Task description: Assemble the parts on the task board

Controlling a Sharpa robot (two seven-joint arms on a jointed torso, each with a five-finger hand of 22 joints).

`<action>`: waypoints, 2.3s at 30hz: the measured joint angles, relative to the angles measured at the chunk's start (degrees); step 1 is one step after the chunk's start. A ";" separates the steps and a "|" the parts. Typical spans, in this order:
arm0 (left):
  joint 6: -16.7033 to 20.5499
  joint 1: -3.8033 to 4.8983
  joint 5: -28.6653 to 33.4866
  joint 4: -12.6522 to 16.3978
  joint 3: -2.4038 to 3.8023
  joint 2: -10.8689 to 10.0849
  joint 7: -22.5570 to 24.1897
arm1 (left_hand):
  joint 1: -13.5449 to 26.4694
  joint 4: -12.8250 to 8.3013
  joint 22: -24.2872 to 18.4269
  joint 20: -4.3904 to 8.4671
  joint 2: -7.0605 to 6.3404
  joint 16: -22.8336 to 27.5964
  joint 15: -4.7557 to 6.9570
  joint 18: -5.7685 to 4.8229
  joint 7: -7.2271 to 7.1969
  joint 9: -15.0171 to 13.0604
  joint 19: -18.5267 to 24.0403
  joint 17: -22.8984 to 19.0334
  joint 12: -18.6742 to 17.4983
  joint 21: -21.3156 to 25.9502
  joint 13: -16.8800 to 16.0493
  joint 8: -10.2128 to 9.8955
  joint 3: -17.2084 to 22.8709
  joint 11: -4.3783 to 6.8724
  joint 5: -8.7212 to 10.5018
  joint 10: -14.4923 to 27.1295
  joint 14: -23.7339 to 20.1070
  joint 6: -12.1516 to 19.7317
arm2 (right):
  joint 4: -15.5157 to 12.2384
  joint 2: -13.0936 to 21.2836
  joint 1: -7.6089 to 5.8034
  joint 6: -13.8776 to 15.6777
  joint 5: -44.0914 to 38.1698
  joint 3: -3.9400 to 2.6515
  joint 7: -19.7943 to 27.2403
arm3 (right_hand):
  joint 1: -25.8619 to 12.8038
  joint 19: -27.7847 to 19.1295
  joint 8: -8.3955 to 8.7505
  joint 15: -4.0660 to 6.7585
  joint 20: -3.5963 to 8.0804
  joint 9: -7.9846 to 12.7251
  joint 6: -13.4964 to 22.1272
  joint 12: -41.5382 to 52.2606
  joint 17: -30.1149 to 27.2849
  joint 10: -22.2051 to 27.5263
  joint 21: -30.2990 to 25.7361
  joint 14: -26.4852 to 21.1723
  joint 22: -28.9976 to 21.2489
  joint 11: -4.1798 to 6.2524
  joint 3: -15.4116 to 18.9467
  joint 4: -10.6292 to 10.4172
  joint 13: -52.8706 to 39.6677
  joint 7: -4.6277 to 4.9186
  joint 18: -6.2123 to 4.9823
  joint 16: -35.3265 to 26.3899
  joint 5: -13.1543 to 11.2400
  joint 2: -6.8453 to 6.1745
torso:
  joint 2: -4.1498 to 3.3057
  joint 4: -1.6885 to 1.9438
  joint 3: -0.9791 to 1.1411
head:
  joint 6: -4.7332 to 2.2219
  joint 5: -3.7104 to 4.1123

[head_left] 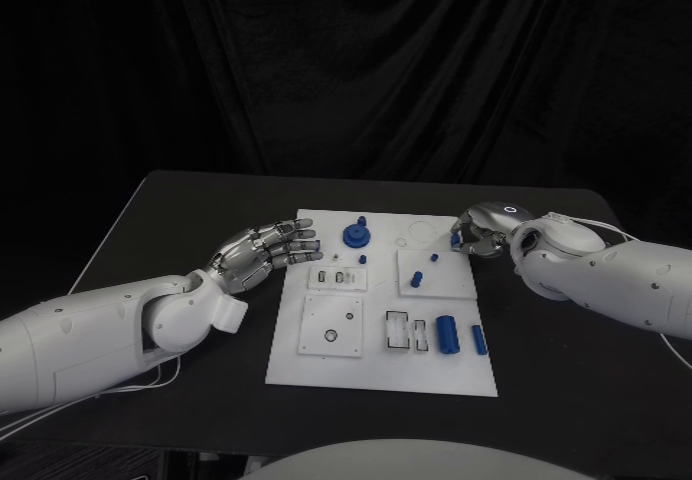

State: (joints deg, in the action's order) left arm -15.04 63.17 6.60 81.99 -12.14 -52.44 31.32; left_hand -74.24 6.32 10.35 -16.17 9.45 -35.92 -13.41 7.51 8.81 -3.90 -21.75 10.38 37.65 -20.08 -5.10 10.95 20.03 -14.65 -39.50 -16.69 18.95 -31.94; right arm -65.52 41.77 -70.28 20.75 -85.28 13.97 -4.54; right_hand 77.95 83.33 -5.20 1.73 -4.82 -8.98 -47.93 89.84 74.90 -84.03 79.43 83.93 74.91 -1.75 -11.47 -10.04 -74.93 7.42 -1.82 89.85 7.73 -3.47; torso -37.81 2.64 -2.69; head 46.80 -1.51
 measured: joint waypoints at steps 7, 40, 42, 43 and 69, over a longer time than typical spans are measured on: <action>-0.12 -0.16 0.00 -0.06 0.02 0.05 -0.11 | 0.00 0.00 0.00 0.00 0.00 0.00 0.00 0.00 0.00 0.00 0.00 0.00 0.00 0.00 0.00 0.00 0.00 0.00 0.00 0.00 0.00 0.00 | 0.23 -0.24 0.04 0.00 0.00 -0.02 0.11 | 1.54 -0.20 -0.92 0.00 -0.20 -0.36 -1.86 0.00 0.00 0.00 -0.44 0.00 0.00 0.00 -0.26 0.76 0.00 -0.01 0.01 0.00 3.14 0.01 | 0.01 0.01 -0.01 | 0.10 -0.17; -0.29 -0.52 0.00 0.32 0.01 -0.55 -0.44 | 0.23 0.16 -0.01 0.00 0.23 0.00 0.00 0.00 0.00 0.01 0.00 0.00 0.00 0.00 0.00 -0.01 0.16 -0.20 0.23 0.22 0.00 0.00 | -10.35 4.88 -1.48 10.10 0.02 -0.57 1.14 | 3.44 0.22 -5.62 0.00 0.22 -4.34 -10.03 0.00 0.00 0.00 0.02 0.00 0.03 0.00 -0.95 2.71 0.02 -1.26 -0.89 0.00 8.87 0.38 | 0.03 -0.10 0.02 | 0.40 -0.98; -0.25 -0.52 0.00 0.32 0.01 -0.58 -0.44 | 0.23 0.16 -0.01 0.00 0.24 0.00 0.00 0.00 0.00 0.01 0.00 0.00 0.00 0.00 0.00 -0.01 0.16 -0.20 0.23 0.22 0.00 0.00 | -13.69 5.91 -2.03 10.55 0.02 -0.62 1.09 | 3.44 0.22 -5.62 0.00 0.22 -4.34 -10.03 0.00 0.00 0.00 0.02 0.00 0.02 0.00 -0.95 2.72 0.02 -1.26 -0.88 0.00 8.88 0.38 | 0.04 -0.13 0.01 | 0.47 -0.99; -0.23 -0.53 0.00 0.33 0.01 -0.58 -0.45 | 0.23 0.16 -0.01 0.00 0.23 0.00 0.00 0.00 0.00 0.01 0.00 0.00 0.00 0.00 0.00 -0.01 0.16 -0.20 0.23 0.22 0.00 0.00 | -15.74 6.35 -2.26 10.69 0.02 -0.62 1.05 | 3.44 0.22 -5.62 0.00 0.22 -4.34 -10.03 0.00 0.00 0.00 0.02 0.00 0.03 0.00 -0.95 2.72 0.02 -1.26 -0.89 0.00 9.05 0.38 | 0.05 -0.13 0.01 | 0.52 -0.99; 0.16 -0.53 0.00 0.37 0.01 -0.25 -0.48 | 0.46 0.00 -0.02 0.00 0.00 0.00 0.00 0.00 0.00 0.01 0.00 0.00 0.00 0.00 0.01 -0.01 0.32 -0.20 0.23 0.21 0.00 0.00 | -22.23 -3.47 -0.45 2.92 -2.72 -0.22 -2.25 | 3.48 0.43 -5.88 0.00 0.43 -4.34 -10.24 0.00 0.00 0.00 -0.07 0.00 0.01 0.00 -1.01 3.11 -0.01 -1.07 -0.88 0.00 9.55 0.29 | 0.07 -0.06 -0.10 | 0.87 -0.97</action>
State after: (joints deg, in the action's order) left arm -14.88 62.64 6.60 82.35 -12.13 -52.69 30.84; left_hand -73.78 6.32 10.34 -16.17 9.46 -35.92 -13.41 7.51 8.81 -3.89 -21.75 10.38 37.65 -20.08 -5.10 10.93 20.35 -14.85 -39.27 -16.48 18.95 -31.94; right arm -87.75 38.30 -70.72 23.67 -88.01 13.75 -6.79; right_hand 81.43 83.76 -11.08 1.73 -4.40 -13.33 -58.17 89.84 74.90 -84.03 79.35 83.93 74.92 -1.74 -12.49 -6.93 -74.94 6.35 -2.70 89.85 17.27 -3.18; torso -37.74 2.58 -2.79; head 47.66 -2.48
